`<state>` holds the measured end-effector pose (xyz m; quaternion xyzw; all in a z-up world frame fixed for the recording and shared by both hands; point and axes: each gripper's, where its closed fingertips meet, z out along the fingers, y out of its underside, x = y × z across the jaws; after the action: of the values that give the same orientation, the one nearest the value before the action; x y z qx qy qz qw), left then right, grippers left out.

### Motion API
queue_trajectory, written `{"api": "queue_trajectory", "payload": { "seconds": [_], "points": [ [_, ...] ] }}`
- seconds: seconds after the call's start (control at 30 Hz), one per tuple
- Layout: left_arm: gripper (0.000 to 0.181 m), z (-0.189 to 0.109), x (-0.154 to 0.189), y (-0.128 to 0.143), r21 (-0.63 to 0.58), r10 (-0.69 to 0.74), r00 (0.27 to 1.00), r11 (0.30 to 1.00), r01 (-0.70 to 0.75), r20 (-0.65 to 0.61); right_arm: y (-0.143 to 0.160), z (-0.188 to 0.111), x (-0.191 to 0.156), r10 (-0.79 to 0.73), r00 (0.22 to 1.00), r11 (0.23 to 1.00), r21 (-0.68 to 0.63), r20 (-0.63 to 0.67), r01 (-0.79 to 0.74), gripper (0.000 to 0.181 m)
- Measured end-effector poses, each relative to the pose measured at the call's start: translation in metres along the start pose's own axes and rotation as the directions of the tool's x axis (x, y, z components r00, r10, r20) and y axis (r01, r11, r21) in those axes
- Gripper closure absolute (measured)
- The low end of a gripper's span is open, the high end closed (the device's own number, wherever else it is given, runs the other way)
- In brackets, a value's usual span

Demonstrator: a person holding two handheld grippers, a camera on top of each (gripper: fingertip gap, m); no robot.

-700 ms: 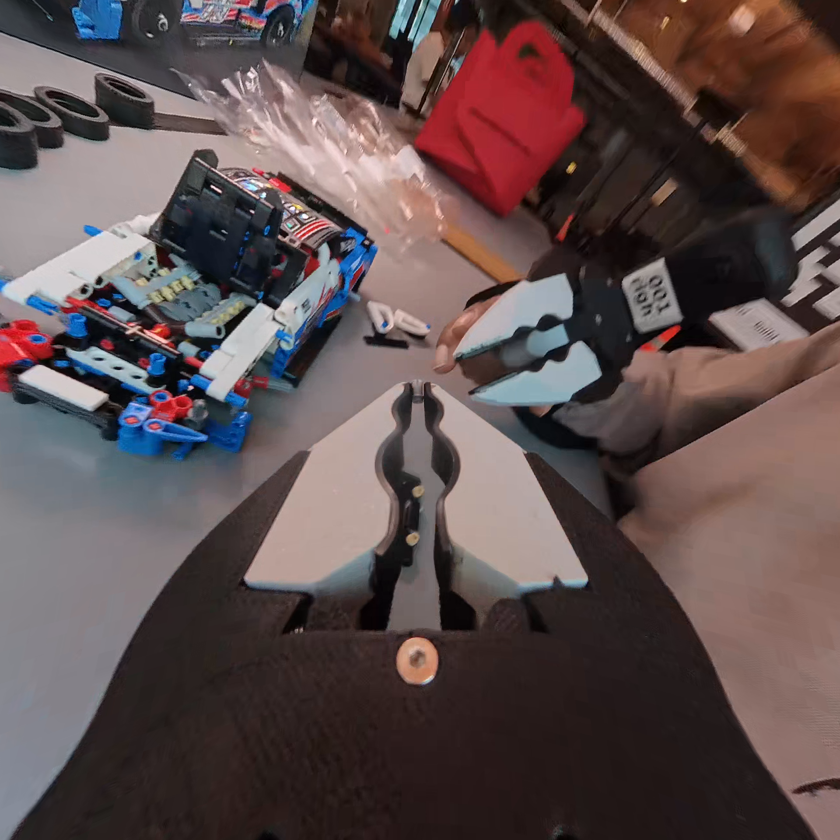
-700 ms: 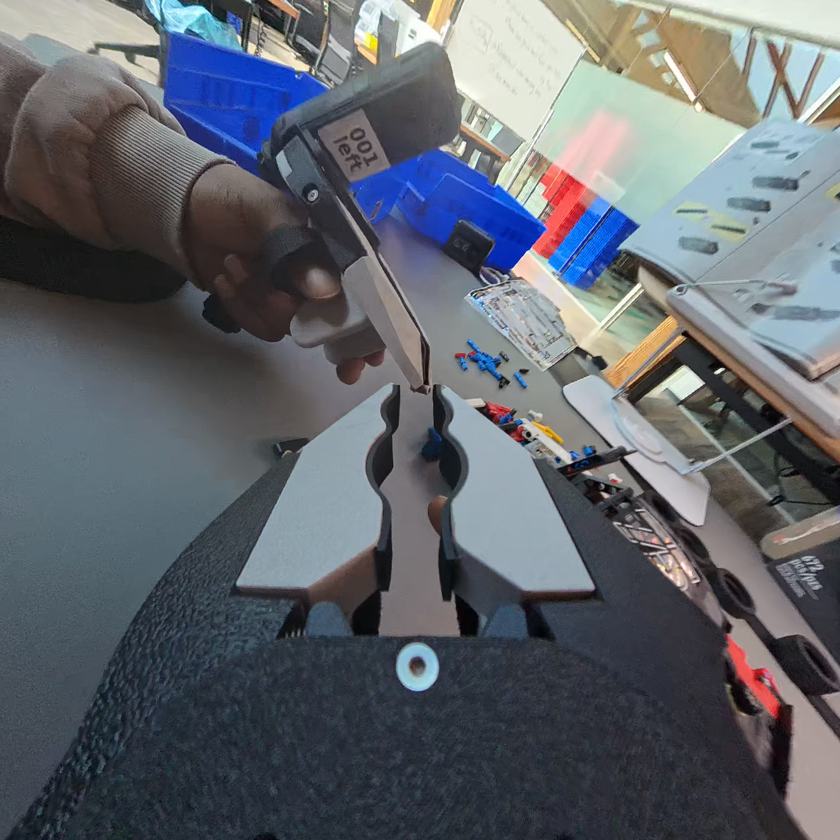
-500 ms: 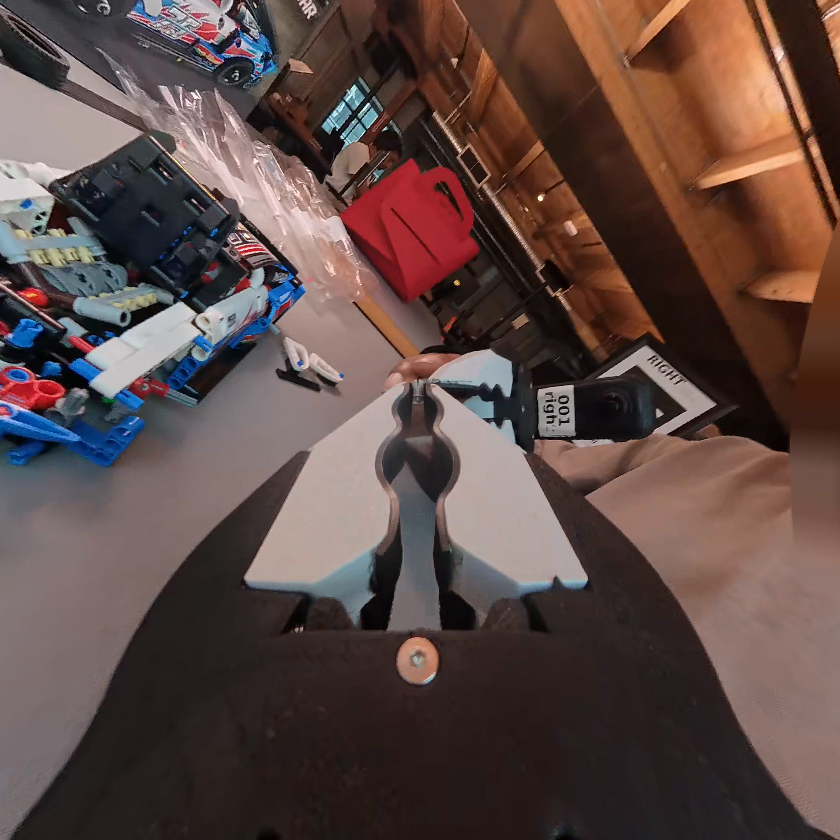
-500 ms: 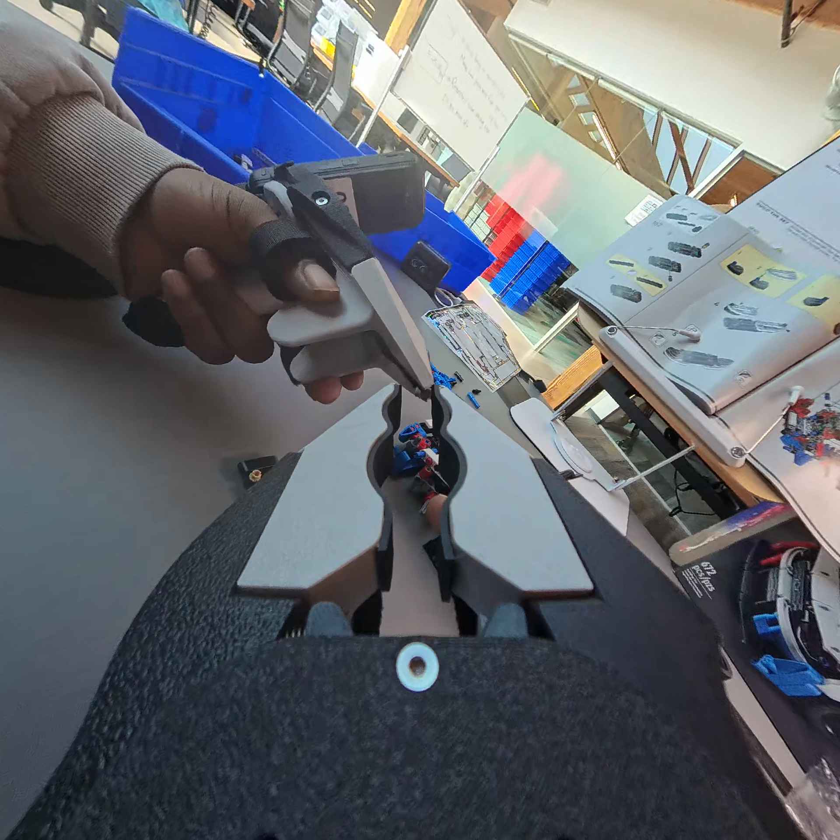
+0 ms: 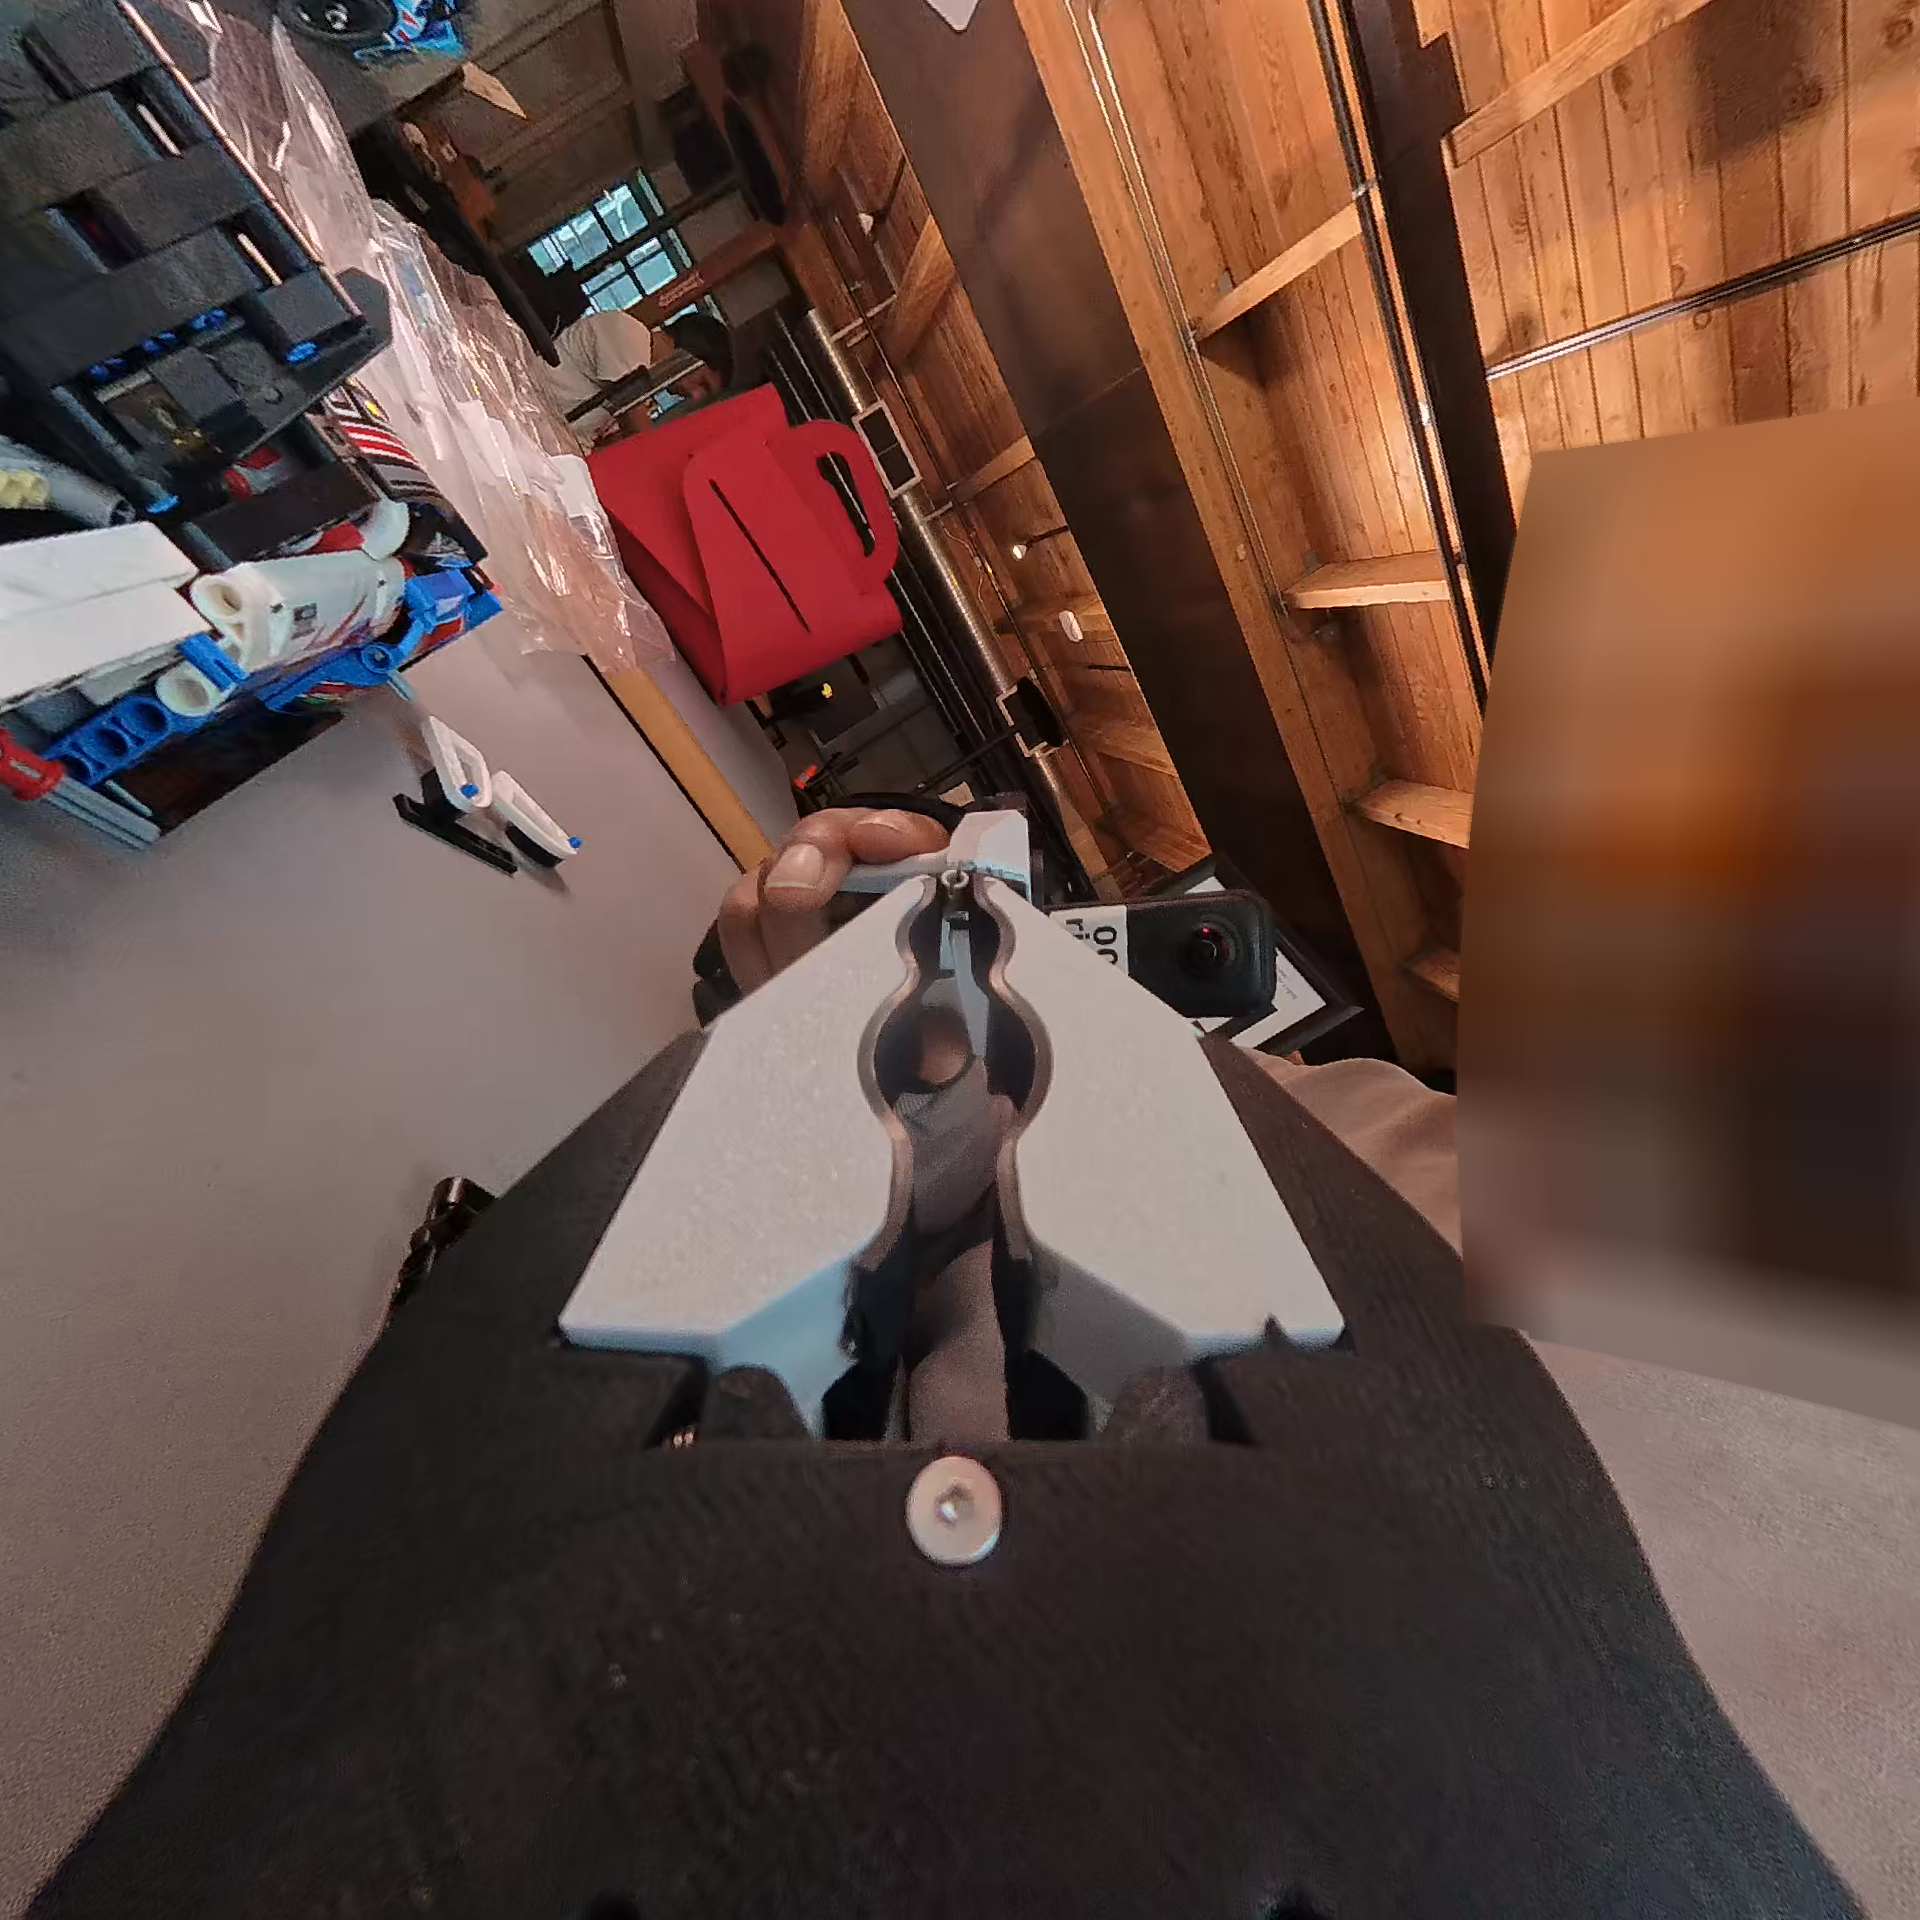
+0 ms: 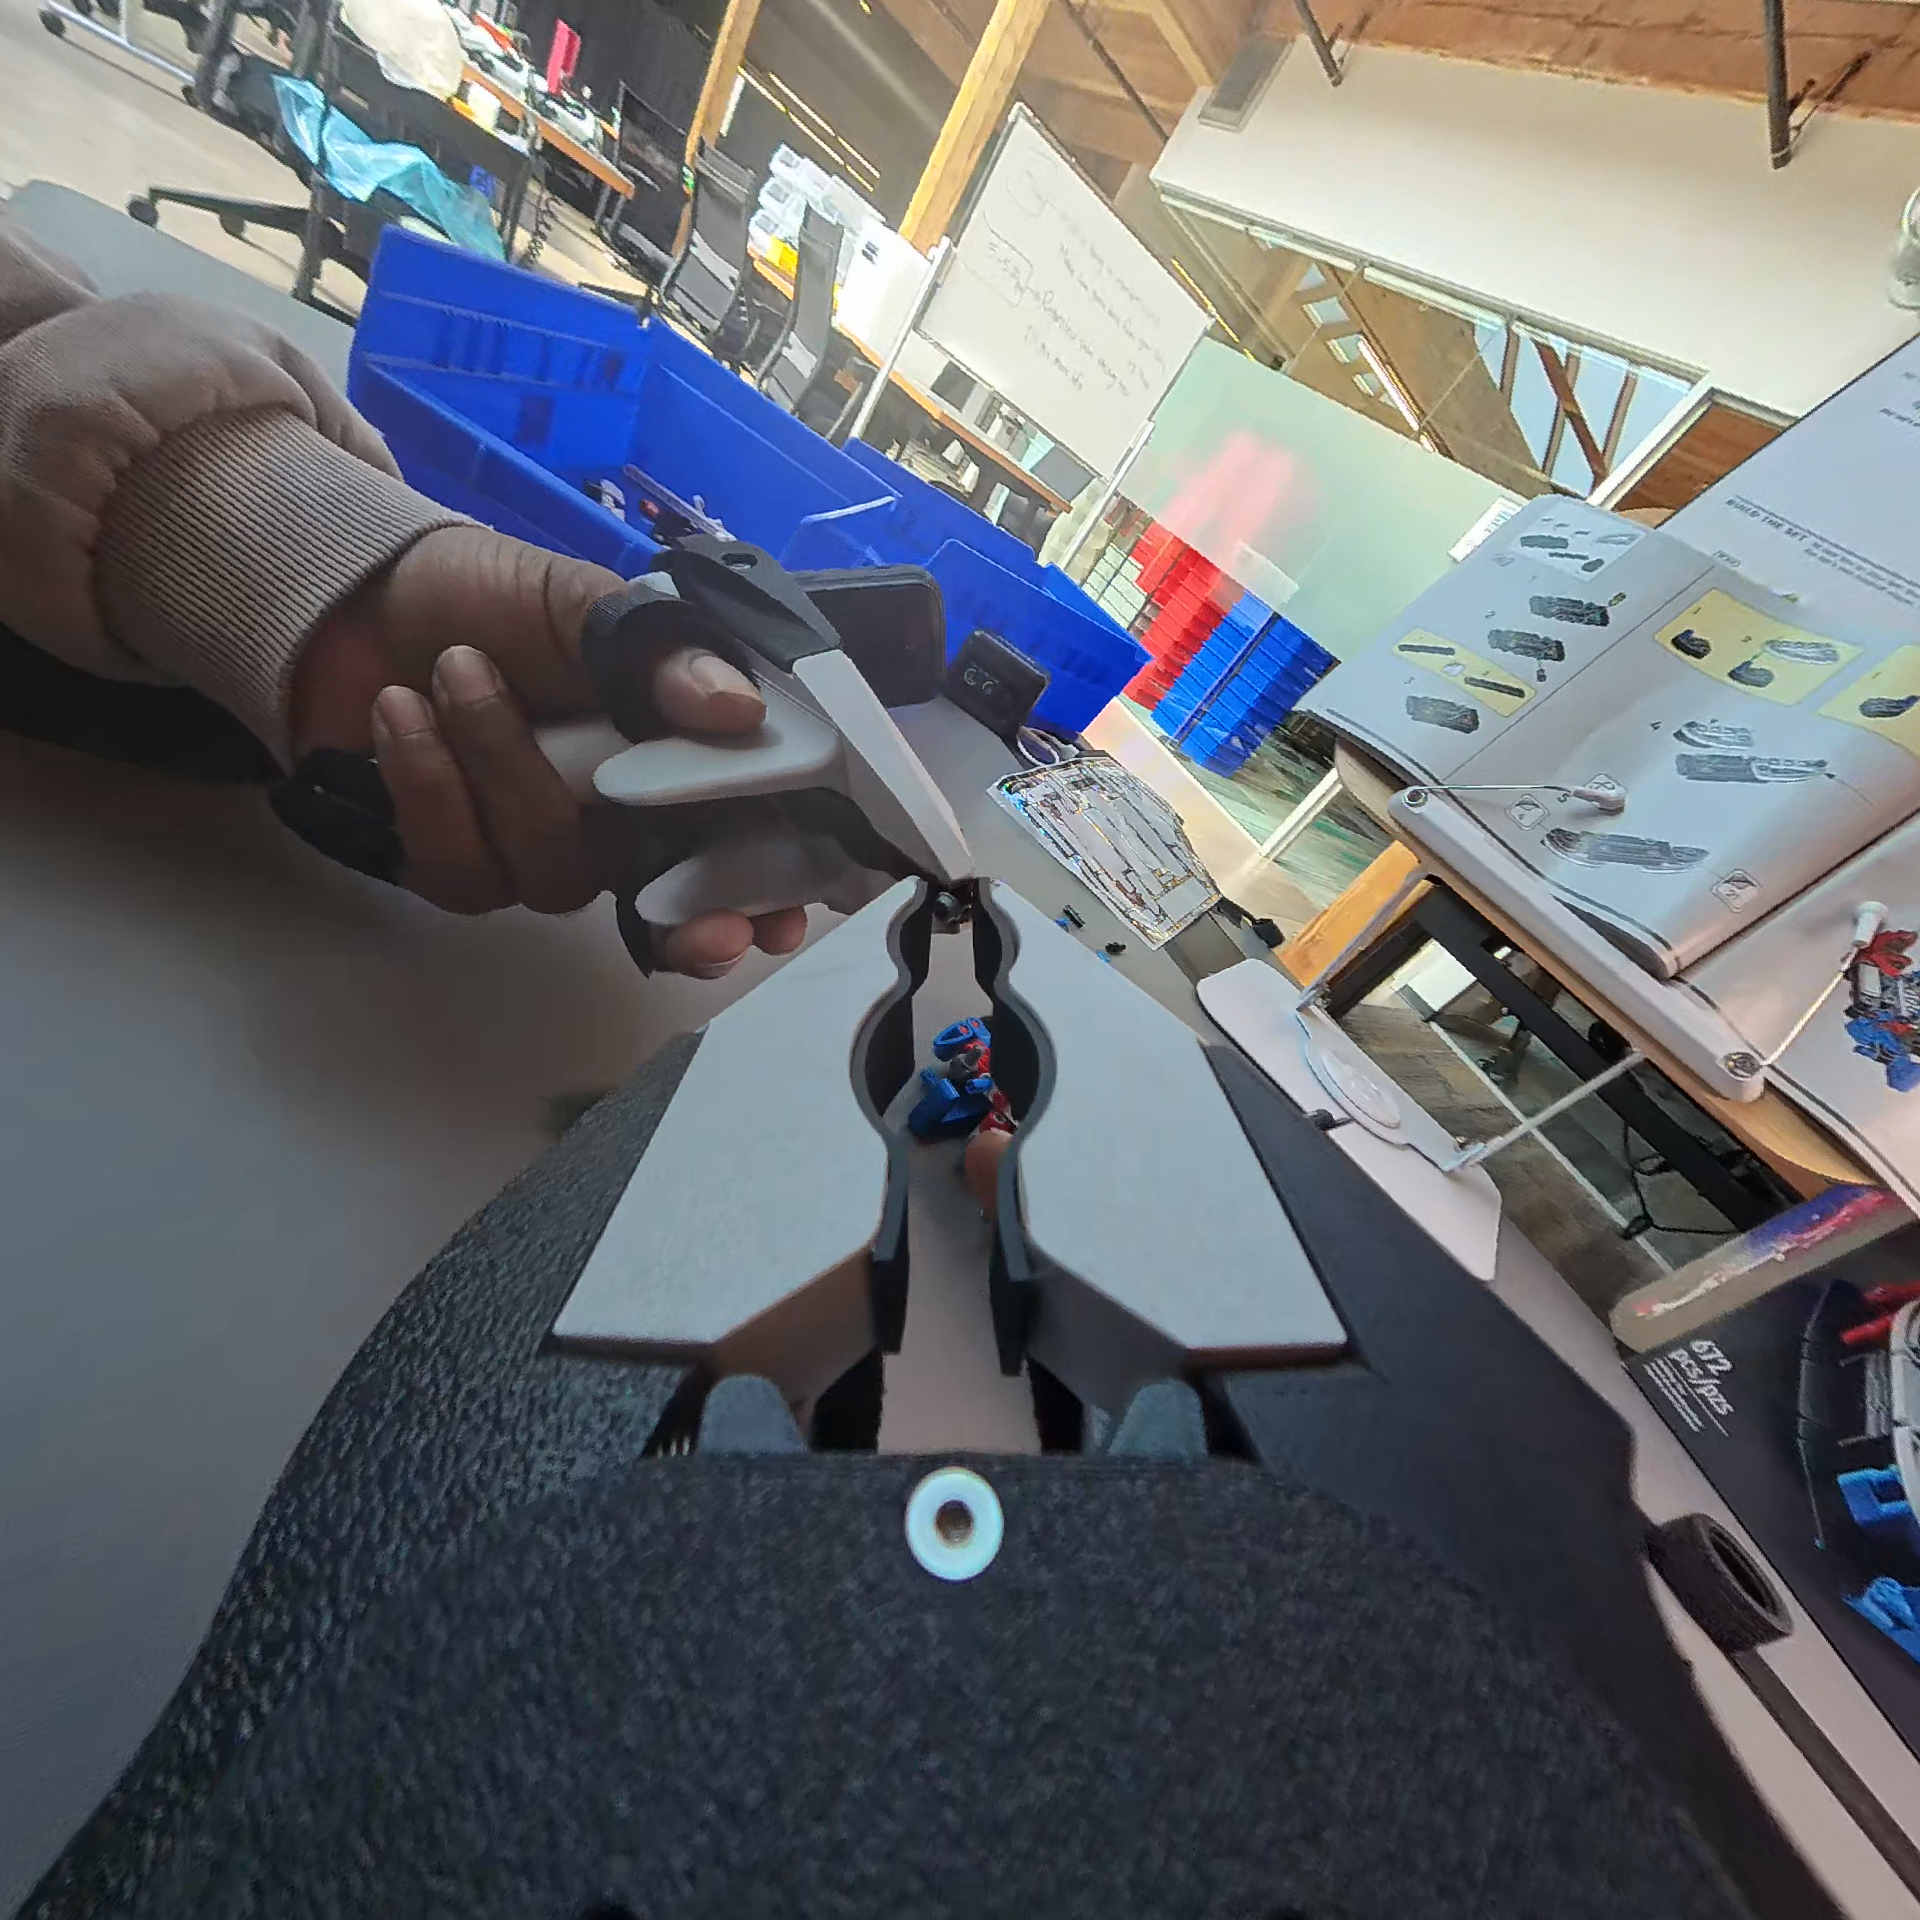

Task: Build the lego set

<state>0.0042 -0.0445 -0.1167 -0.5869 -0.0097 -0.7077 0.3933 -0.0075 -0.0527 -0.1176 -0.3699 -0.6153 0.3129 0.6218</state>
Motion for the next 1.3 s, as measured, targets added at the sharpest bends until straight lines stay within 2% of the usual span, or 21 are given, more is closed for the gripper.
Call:
{"api": "queue_trajectory", "payload": {
  "seconds": [0.27,0.77,0.87,0.97,1.03,1.13,1.2,1.3],
  "points": [
    [0.179,0.003,0.014,0.013,-0.070,-0.068,0.992,0.996,0.061,-0.107,-0.013,-0.013,-0.007,0.164,0.971,0.980,0.083,0.174,-0.181,0.179],
    [0.179,0.004,0.024,0.010,-0.036,-0.063,0.986,0.998,0.058,-0.154,-0.022,-0.014,-0.004,0.080,0.991,0.989,0.114,0.108,-0.092,0.179],
    [0.179,0.002,0.021,0.007,-0.037,-0.004,0.994,0.999,0.000,-0.109,-0.019,-0.014,-0.001,0.122,0.986,0.986,0.104,0.112,-0.134,0.180],
    [0.164,-0.009,0.012,-0.005,-0.071,0.152,0.988,0.986,-0.151,0.008,-0.014,-0.017,0.011,0.213,0.969,0.971,0.084,0.123,-0.224,0.179],
    [0.160,-0.022,-0.010,-0.002,-0.221,0.355,0.919,0.923,-0.315,0.173,-0.001,-0.017,0.008,0.263,0.949,0.963,0.005,0.176,-0.268,0.179],
    [0.159,-0.049,-0.057,0.010,-0.533,0.616,0.706,0.750,-0.392,0.348,0.029,-0.019,-0.017,0.309,0.899,0.947,-0.191,0.309,-0.260,0.179],
    [0.163,-0.062,-0.076,0.024,-0.689,0.720,0.605,0.629,-0.362,0.340,0.049,-0.024,-0.040,0.326,0.857,0.926,-0.317,0.398,-0.205,0.179],
    [0.170,-0.065,-0.082,0.041,-0.778,0.776,0.566,0.528,-0.341,0.278,0.067,-0.029,-0.067,0.313,0.823,0.902,-0.418,0.474,-0.102,0.179]
  ]
}}
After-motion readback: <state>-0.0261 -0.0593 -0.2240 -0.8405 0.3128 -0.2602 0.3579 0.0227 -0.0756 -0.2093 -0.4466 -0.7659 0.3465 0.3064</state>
